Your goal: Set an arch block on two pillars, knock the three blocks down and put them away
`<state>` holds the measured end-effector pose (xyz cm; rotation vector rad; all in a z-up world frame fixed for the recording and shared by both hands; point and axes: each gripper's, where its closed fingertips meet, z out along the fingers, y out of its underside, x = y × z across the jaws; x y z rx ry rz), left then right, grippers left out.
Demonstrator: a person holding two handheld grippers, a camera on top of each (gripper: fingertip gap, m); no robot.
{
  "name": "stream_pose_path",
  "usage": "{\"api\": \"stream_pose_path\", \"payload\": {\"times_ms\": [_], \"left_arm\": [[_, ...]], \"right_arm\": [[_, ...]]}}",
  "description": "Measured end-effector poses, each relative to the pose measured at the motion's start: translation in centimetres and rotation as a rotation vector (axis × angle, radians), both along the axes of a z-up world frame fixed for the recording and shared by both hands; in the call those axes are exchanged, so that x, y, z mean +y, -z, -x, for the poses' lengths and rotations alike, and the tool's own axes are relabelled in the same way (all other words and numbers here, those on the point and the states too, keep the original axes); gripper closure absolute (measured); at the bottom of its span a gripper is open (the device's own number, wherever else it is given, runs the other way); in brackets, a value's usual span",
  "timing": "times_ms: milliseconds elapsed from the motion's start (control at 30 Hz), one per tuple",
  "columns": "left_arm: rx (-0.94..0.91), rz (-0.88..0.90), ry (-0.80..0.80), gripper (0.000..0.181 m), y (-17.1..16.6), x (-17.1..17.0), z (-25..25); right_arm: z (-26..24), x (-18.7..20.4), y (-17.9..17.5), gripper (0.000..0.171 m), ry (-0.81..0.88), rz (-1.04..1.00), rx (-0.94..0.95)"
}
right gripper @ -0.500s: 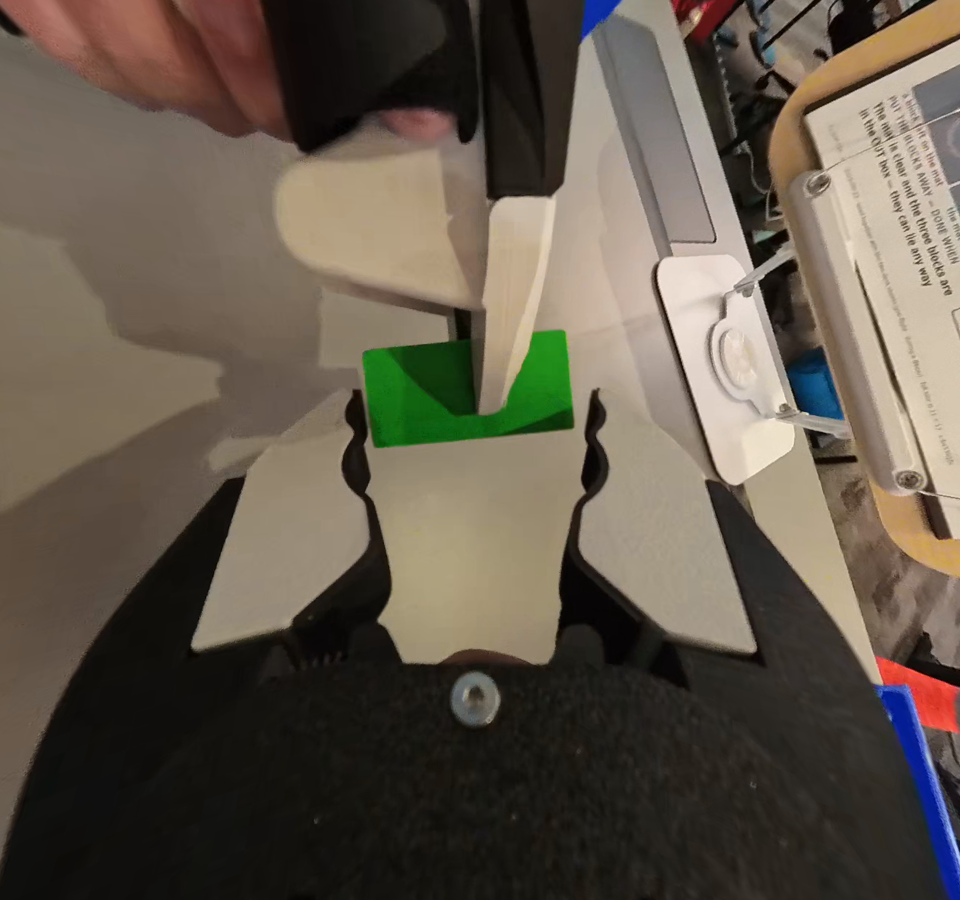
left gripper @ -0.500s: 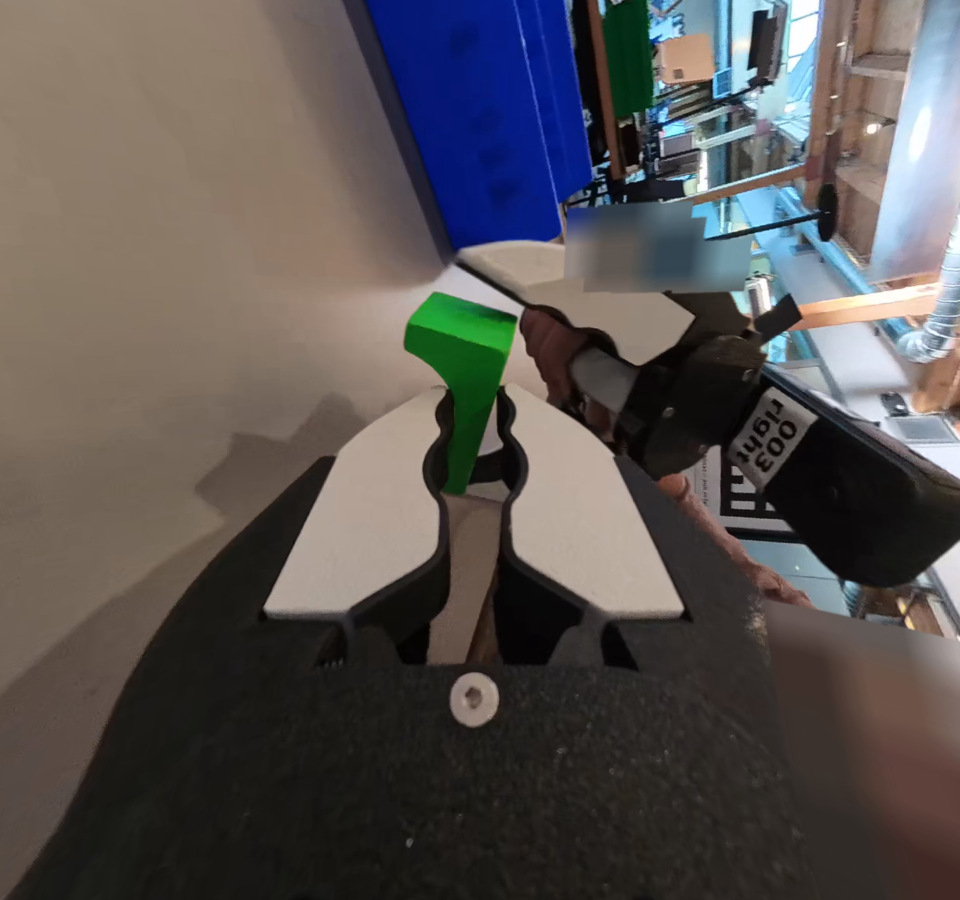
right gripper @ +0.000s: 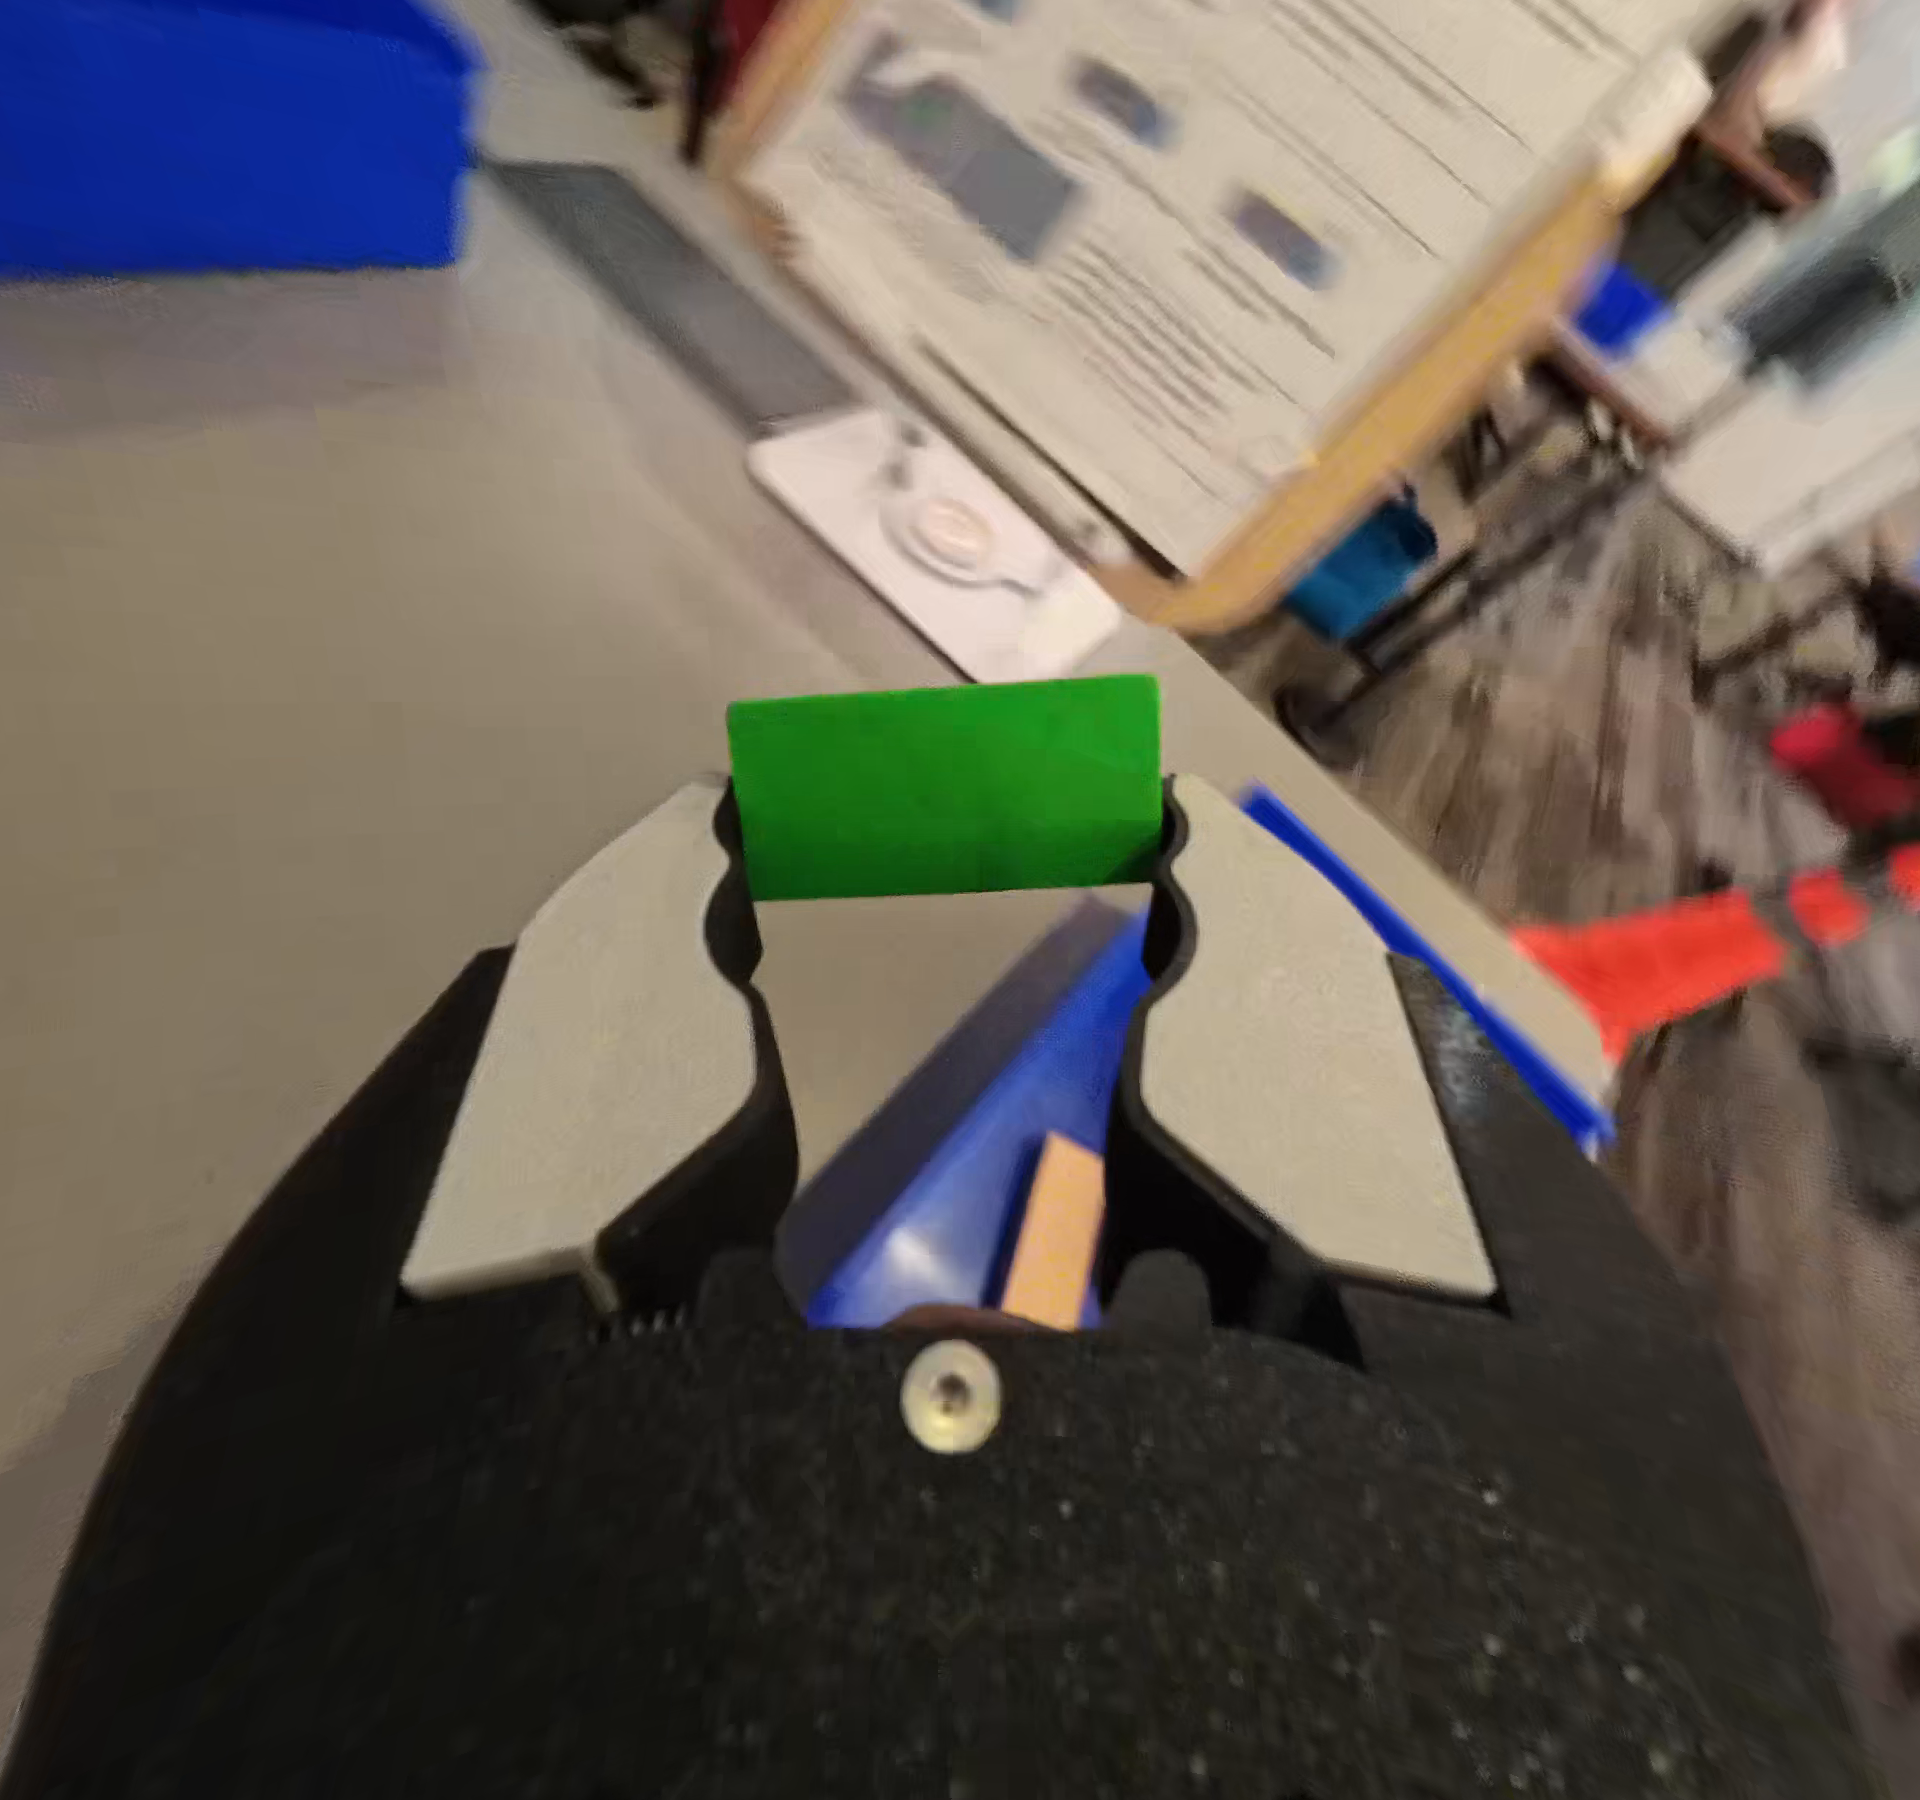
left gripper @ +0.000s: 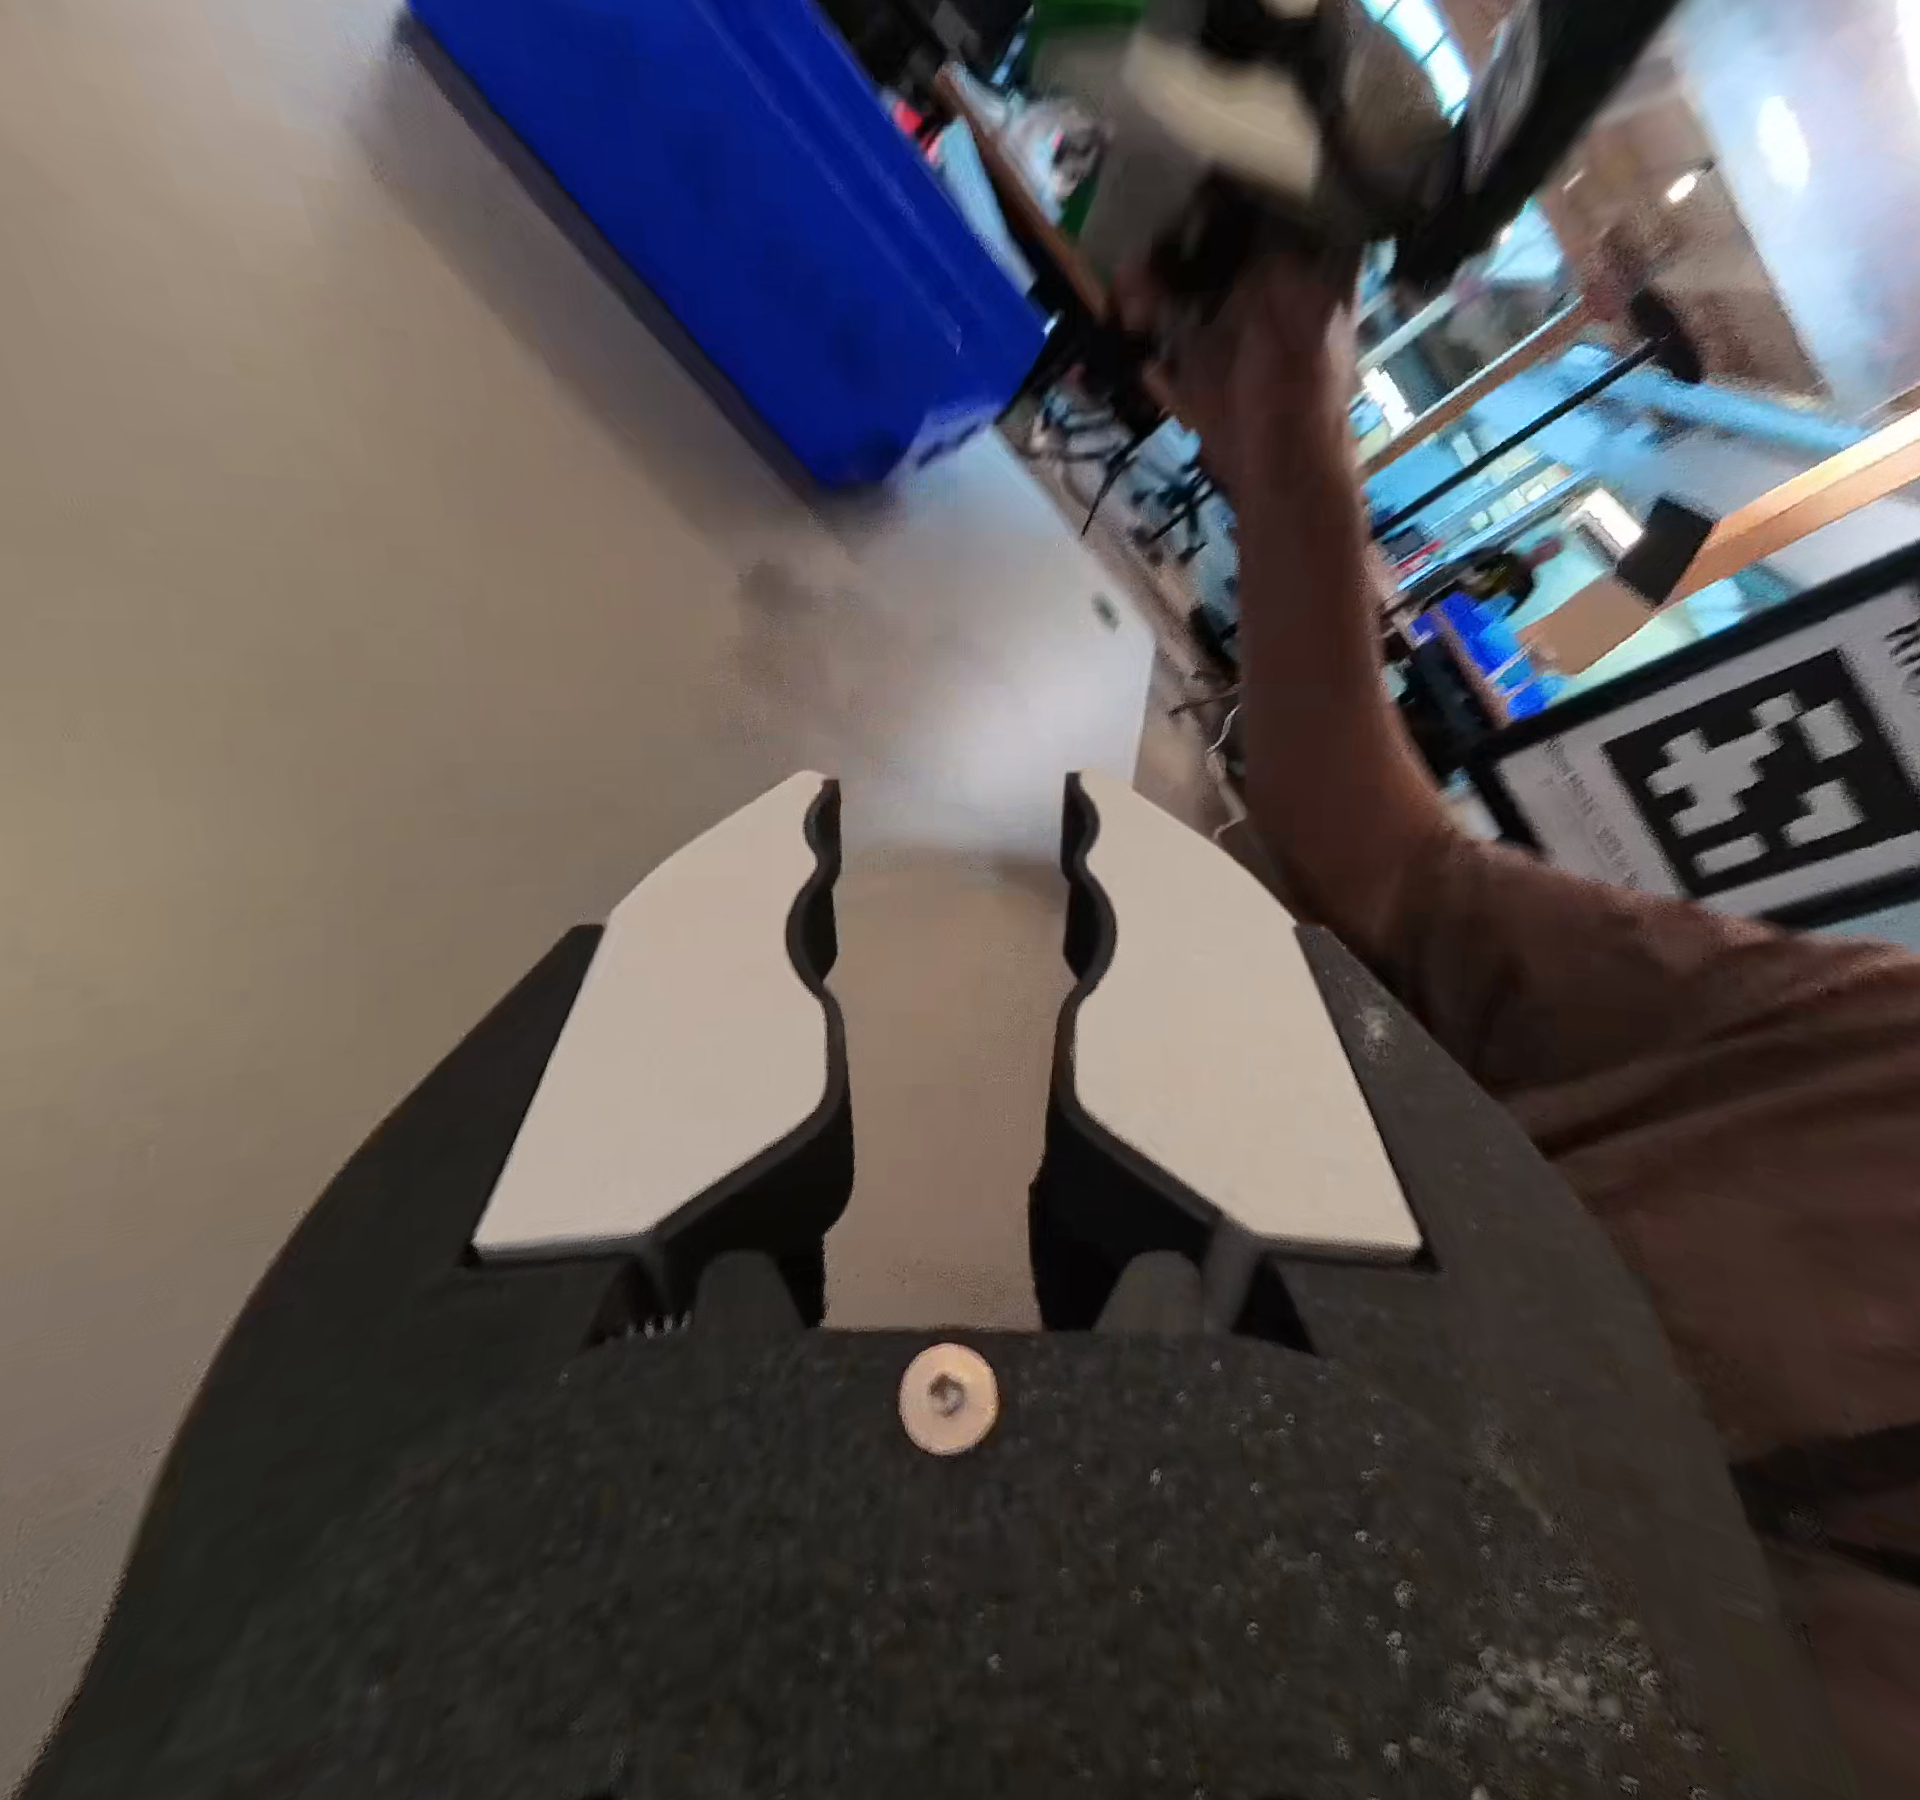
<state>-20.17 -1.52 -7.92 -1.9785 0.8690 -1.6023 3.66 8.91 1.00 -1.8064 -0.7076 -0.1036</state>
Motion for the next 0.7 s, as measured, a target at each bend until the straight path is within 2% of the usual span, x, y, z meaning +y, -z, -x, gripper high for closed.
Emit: {"api": "stream_pose_path", "payload": {"times_ms": [67,133,267,367,433,500,633,700], "left_arm": [[0.042,-0.071,-0.010,0.142,1.7,-2.1,0.9],[0.082,-0.123,-0.035,0.144,2.9,-3.2,1.5],[0.083,-0.149,-0.038,0.144,3.0,-3.6,1.5],[0.092,-0.126,-0.016,0.144,3.3,-3.7,1.4],[0.131,-0.144,-0.016,0.144,4.1,-3.8,1.5],[0.164,-0.168,-0.004,0.144,4.5,-4.1,1.5],[0.234,-0.265,-0.029,0.142,5.2,-3.6,1.9],[0.287,-0.350,-0.075,0.137,5.4,-2.8,2.5]], "right_arm": [[-7.2,0.7,0.7,0.099,0.181,0.124,0.093],[-13.3,0.7,3.9,0.098,0.365,0.341,0.085],[-19.0,-1.3,11.6,0.098,0.518,0.892,-0.103],[-20.2,-2.6,14.8,0.098,0.522,1.144,-0.244],[-20.9,-3.8,15.8,0.098,0.509,1.253,-0.367],[-20.5,-4.6,16.7,0.098,0.470,1.337,-0.398],[-20.5,-5.2,18.4,0.098,0.469,1.389,-0.421],[-21.0,-4.8,18.7,0.097,0.491,1.351,-0.412]]}}
